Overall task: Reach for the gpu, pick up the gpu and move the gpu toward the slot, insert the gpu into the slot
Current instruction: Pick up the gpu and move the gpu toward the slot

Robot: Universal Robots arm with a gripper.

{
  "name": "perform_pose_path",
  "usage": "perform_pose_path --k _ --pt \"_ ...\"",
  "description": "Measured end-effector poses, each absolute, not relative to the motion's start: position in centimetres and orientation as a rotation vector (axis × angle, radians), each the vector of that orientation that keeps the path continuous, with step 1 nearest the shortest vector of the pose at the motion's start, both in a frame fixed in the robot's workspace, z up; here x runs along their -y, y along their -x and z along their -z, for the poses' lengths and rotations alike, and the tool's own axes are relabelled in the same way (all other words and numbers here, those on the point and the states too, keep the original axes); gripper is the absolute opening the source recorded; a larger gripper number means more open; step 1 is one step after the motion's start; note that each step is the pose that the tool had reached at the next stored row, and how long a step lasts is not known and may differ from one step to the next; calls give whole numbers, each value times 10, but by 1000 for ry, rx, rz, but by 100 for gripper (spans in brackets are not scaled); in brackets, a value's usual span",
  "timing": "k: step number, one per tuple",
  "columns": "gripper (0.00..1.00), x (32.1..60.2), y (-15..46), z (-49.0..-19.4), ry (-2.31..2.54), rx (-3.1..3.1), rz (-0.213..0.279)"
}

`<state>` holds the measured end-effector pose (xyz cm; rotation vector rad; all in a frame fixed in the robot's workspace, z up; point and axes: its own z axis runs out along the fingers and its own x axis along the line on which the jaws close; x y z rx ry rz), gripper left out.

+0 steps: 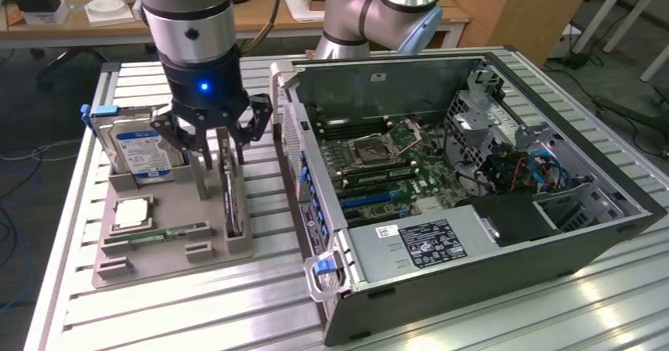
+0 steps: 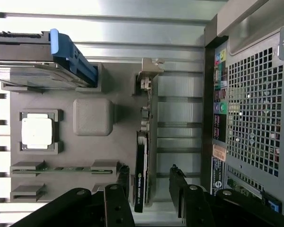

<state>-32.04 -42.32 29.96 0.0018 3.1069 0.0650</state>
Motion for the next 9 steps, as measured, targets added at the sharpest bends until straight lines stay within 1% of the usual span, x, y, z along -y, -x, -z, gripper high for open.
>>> perform_pose_path --k 9 --pt "47 425 321 -289 -1 -3107 -65"
